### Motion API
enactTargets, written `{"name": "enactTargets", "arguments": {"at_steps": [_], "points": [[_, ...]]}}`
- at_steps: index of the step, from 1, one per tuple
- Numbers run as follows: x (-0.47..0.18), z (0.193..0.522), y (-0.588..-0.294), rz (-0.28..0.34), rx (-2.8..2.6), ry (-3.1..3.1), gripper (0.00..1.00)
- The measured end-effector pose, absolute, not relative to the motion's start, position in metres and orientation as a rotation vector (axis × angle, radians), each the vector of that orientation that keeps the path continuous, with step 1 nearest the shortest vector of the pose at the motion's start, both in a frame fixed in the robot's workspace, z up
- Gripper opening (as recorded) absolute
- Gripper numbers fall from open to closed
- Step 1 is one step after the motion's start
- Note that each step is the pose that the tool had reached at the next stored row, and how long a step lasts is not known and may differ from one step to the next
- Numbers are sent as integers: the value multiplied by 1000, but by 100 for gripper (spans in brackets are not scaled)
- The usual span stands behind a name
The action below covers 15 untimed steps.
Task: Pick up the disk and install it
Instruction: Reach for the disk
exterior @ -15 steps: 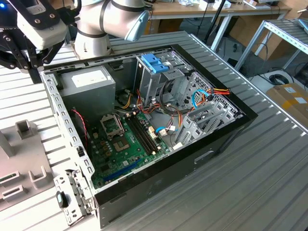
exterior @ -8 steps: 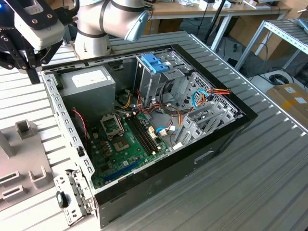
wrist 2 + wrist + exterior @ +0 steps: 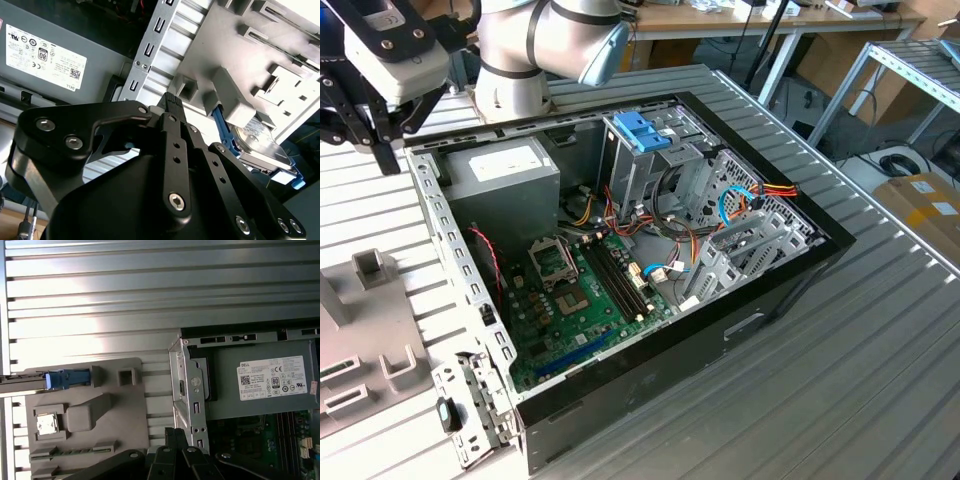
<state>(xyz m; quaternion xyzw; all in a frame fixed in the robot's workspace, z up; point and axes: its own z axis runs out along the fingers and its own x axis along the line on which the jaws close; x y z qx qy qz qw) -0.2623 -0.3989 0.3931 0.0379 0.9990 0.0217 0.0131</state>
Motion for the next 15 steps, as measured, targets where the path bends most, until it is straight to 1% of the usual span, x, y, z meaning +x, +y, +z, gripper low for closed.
{"name": "enactTargets", "arguments": {"at_steps": [15], "points": [[-269, 393, -399, 68, 118, 3113, 11]]}}
